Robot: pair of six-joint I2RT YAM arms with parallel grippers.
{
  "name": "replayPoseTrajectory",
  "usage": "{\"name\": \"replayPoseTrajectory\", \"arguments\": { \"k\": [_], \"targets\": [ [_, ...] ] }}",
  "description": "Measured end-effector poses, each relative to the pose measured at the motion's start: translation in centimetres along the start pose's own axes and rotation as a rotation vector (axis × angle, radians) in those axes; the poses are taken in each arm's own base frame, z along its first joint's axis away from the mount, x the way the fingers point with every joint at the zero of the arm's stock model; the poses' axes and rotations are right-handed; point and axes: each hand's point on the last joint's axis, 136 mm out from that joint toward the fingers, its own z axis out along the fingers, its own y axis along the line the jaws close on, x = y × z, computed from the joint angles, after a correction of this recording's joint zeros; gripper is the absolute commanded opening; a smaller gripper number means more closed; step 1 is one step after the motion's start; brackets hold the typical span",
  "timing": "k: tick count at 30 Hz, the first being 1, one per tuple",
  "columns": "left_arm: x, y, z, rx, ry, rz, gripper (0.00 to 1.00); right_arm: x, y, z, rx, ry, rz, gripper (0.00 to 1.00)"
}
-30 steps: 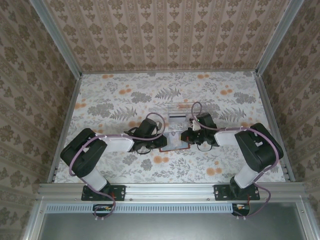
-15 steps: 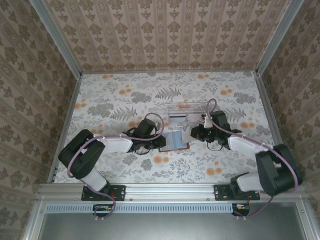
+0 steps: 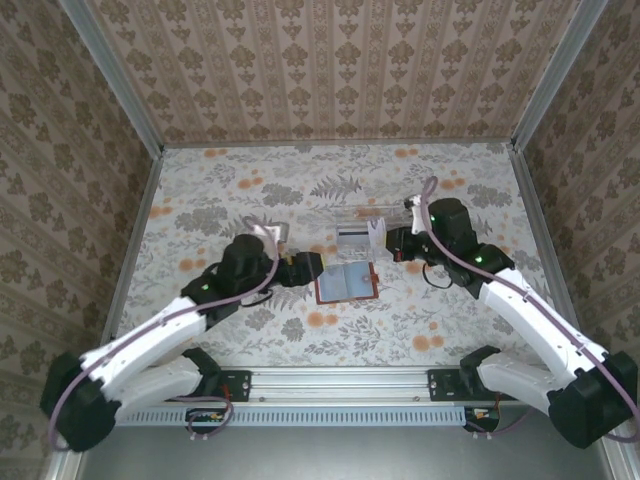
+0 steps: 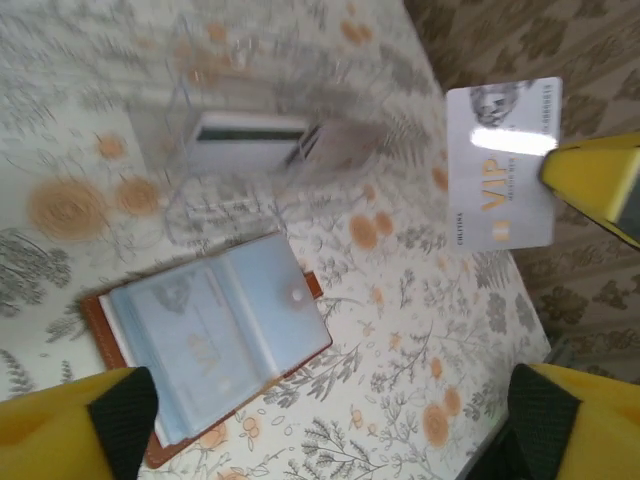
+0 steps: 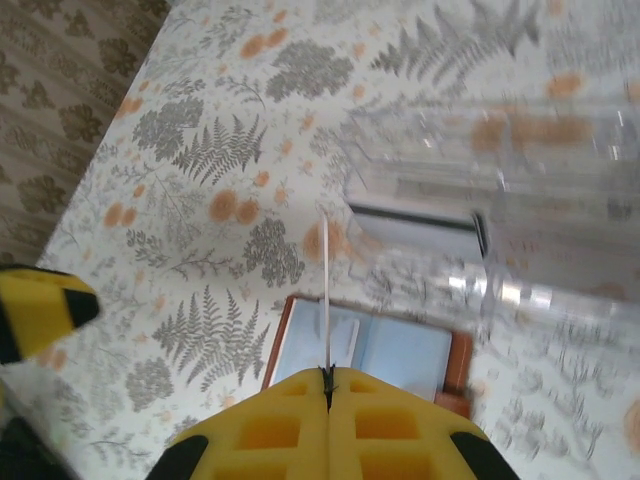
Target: Take the credit cards out of the card holder
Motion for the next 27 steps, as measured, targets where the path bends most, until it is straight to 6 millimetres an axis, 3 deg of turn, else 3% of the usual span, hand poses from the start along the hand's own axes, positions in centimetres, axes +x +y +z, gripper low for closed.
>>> {"name": "replayPoseTrajectory", "arguments": {
  "k": [4, 11, 20, 27],
  "targets": [
    [-0.6, 0.8, -3.6, -0.024, -0.096, 0.005, 1.00, -0.8, 2.1, 1.0, -0.005, 0.005, -0.180, 0.00],
    [0.7, 4.1, -7.3, -0.102, -0.193, -0.016, 1.00, 1.1, 3.8, 3.9, -0.032, 0.064, -0.522, 0.00],
    [1.9, 5.8, -7.8, -0.147, -0.191, -0.034, 1.00, 2.0, 3.0, 8.8, -0.037, 0.168, -0.945, 0.00],
    [2.2, 6.1, -7.7, -0.151, -0.183, -0.036, 1.00, 3.5, 0.7, 11.5, -0.041, 0.260, -1.182, 0.00]
  ]
}}
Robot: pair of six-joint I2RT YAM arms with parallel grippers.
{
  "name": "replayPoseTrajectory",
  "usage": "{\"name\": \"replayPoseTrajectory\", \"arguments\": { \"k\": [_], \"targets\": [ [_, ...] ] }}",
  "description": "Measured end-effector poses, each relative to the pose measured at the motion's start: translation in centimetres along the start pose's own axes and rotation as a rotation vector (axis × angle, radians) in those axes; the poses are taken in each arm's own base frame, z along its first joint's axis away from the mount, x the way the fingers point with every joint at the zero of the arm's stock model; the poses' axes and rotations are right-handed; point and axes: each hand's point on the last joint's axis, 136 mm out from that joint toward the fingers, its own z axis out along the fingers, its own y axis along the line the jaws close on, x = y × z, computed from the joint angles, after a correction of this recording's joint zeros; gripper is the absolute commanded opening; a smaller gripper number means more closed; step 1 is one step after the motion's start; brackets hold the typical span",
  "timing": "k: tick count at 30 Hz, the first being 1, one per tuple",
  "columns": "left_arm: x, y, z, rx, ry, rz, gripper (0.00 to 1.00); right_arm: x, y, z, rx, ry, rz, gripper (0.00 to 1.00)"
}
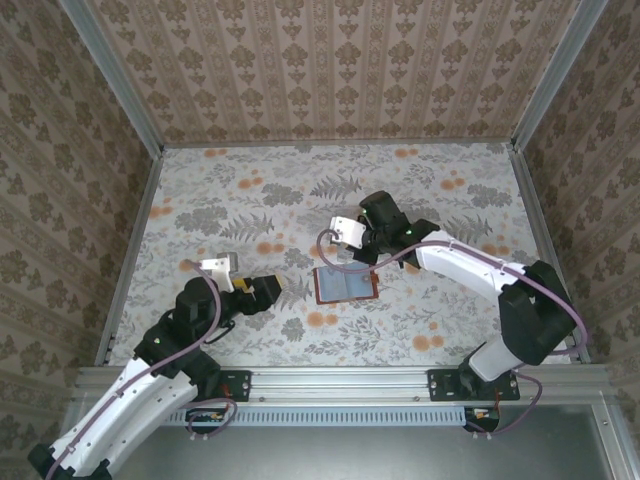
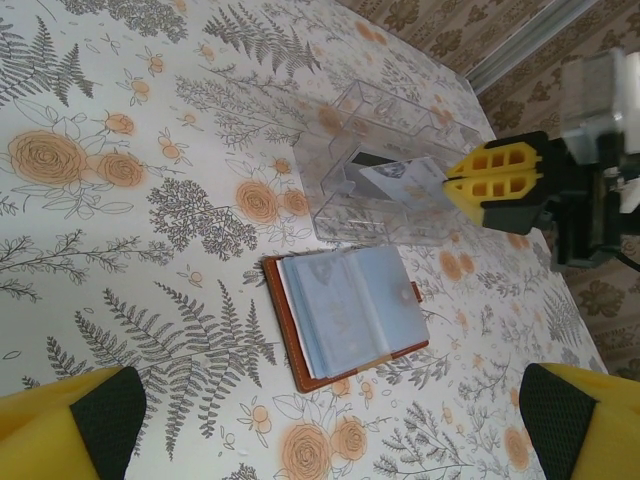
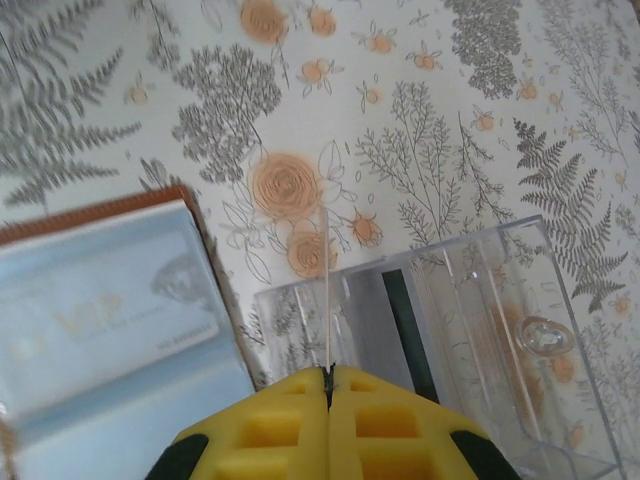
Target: Take the credit cards out of the card holder
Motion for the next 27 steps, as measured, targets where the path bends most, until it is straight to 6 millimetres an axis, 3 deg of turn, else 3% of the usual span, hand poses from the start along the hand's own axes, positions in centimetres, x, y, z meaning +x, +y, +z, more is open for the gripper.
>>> {"name": "replayPoseTrajectory", "arguments": {
  "k": [10, 22, 27],
  "targets": [
    [0.6, 0.7, 0.1, -0.004, 0.002, -0.005, 1.00, 1.9, -2.4, 0.6, 0.036, 0.049, -0.123, 0.00],
    [0.5, 0.9, 0.1, -0.012, -0.004, -0.010, 1.00, 3.7, -1.8, 3.0, -0.012, 0.120, -0.185, 0.00],
    [0.5, 0.9, 0.1, -0.013, -0.004, -0.011, 1.00, 4.0, -1.8, 3.5, -0.021, 0.137, -0.183, 0.17]
  ]
}}
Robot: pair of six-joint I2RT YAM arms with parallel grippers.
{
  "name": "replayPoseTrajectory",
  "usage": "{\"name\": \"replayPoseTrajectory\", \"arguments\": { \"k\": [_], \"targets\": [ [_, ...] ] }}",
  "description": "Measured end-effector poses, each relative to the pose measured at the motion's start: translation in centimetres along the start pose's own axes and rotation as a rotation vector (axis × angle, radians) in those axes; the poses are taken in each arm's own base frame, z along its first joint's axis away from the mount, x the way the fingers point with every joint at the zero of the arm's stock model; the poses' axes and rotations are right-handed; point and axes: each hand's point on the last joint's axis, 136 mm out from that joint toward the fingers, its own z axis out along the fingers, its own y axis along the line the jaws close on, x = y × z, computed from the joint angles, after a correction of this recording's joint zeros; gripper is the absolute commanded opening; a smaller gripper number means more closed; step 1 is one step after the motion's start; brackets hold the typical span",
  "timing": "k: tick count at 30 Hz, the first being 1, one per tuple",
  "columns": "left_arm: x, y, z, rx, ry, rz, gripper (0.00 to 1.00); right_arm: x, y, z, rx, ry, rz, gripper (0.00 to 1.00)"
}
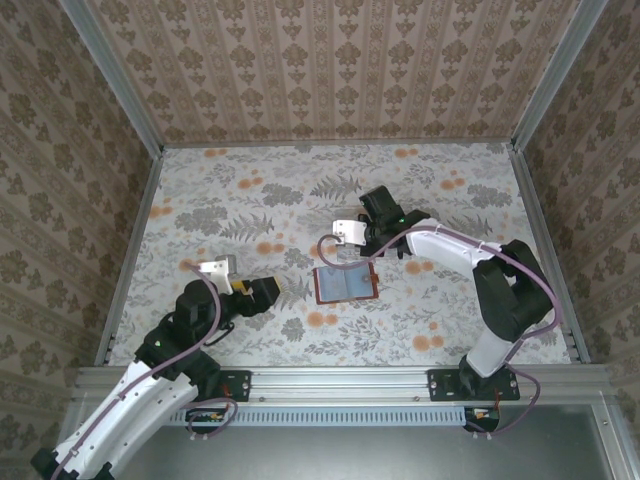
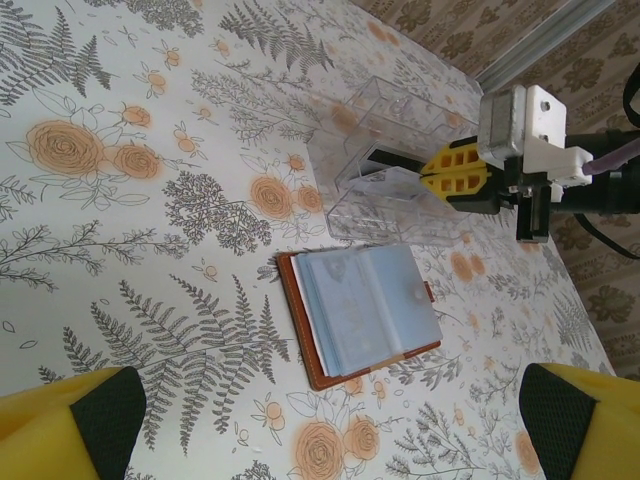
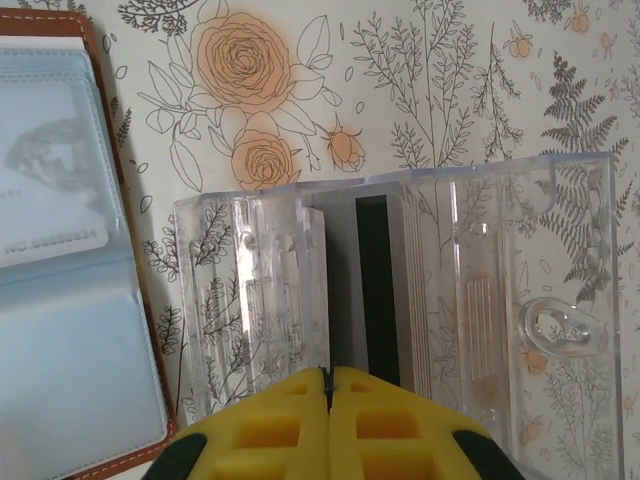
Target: Take the credit cards out of the card holder
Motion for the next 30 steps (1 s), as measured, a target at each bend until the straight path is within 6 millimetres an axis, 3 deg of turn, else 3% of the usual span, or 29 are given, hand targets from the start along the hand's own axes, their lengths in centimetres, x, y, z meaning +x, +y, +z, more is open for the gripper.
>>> {"name": "replayPoseTrajectory", "arguments": {
  "k": [3, 8, 17, 30],
  "targets": [
    [0.0, 0.0, 0.0, 0.000, 0.000, 0.000, 1.00, -0.1, -0.4, 0.2, 0.008, 0.006, 0.008, 0.25],
    [0.0, 0.0, 0.0, 0.000, 0.001, -0.002, 1.00, 0.2, -0.9, 0.6, 0.028, 0.029, 0.026, 0.31],
    [-0.1, 0.1, 0.0, -0.001, 0.000, -0.005, 1.00, 0.4, -2.4, 0.7, 0.110, 0.057, 0.045, 0.34],
    [0.1, 0.0, 0.0, 0.008, 0.011, -0.008, 1.00, 0.9, -2.6, 1.7, 0.127, 0.093, 0.119, 0.37]
  ]
}}
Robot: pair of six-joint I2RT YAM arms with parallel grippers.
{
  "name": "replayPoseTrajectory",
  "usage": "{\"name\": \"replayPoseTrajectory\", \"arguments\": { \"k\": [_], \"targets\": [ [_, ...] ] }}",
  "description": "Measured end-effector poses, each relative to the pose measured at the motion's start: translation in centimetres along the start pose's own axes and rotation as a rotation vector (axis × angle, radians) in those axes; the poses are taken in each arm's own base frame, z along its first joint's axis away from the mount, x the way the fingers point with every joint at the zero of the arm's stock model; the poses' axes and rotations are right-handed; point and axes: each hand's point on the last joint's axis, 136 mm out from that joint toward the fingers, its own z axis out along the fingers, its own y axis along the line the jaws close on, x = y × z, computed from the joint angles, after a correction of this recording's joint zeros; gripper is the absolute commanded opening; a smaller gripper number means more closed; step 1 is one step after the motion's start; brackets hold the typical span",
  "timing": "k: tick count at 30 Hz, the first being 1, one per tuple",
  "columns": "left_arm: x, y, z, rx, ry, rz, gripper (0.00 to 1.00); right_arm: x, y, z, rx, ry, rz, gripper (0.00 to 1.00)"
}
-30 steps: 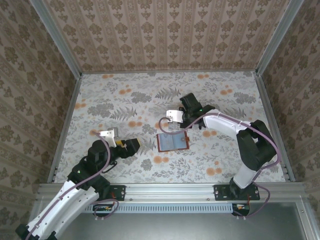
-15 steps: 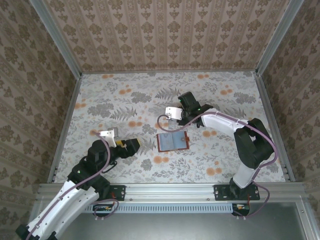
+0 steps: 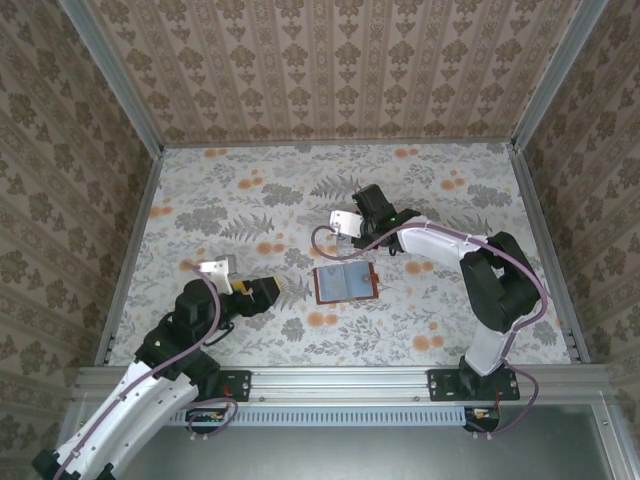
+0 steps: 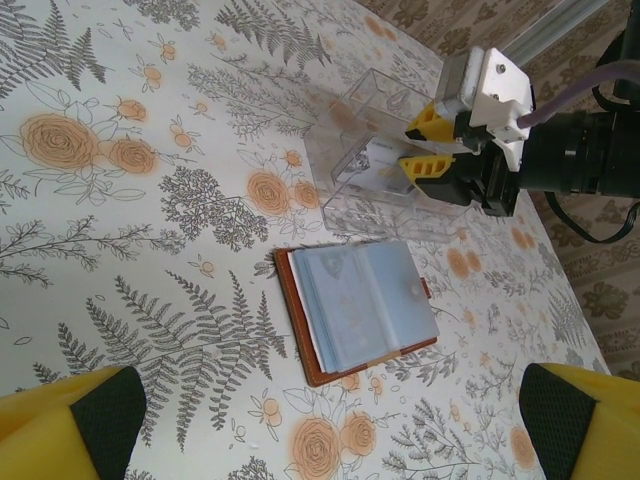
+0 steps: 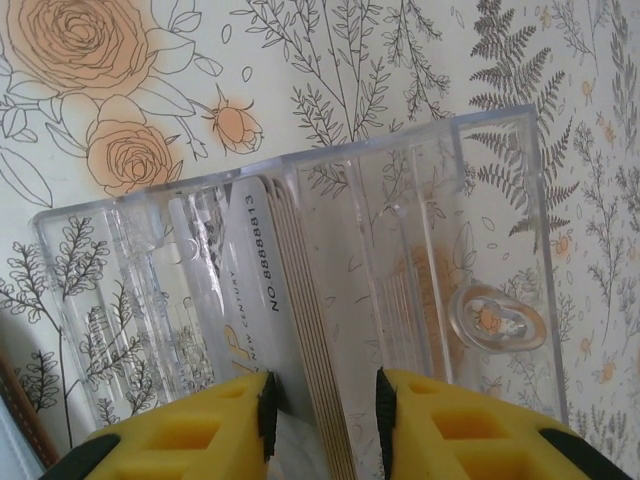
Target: Take the credit cards out of the card holder
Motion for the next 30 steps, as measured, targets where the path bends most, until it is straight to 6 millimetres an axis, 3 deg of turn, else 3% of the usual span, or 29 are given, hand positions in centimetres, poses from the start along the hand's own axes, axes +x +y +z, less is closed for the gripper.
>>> {"name": "replayPoseTrajectory", "arguments": {
  "k": [4, 10, 14, 17, 24, 30],
  "targets": [
    [0.4, 0.2, 0.2, -0.001, 0.012, -0.001, 1.00, -0.4, -0.8, -1.9, 0.039, -0.036, 0.105, 0.42],
    [1.6, 0.8, 1.3, -0.011, 0.062, -0.026, 1.00, -1.4, -2.5, -8.3, 0.134, -0.185, 0.396, 0.38],
    [2.4, 1.1, 2.7, -0.022, 0.110, -0.059, 0.98, -1.6, -1.3, -10.5, 0.098, -0.264, 0.624, 0.37],
    [3.0, 1.3, 3.9, -0.034, 0.146, -0.084, 0.97, -1.1, 1.2, -9.8, 0.024, -0.247, 0.772, 0.37],
    [5.0, 1.9, 6.7, -0.078, 0.252, -0.117, 0.89, 1.8, 7.2, -5.7, -0.120, -0.059, 1.036, 0.39],
    [5.9, 0.1, 8.7, -0.067, 0.318, -0.097, 0.79, 4.1, 9.8, -3.4, -0.135, 0.071, 1.136, 0.37]
  ]
}}
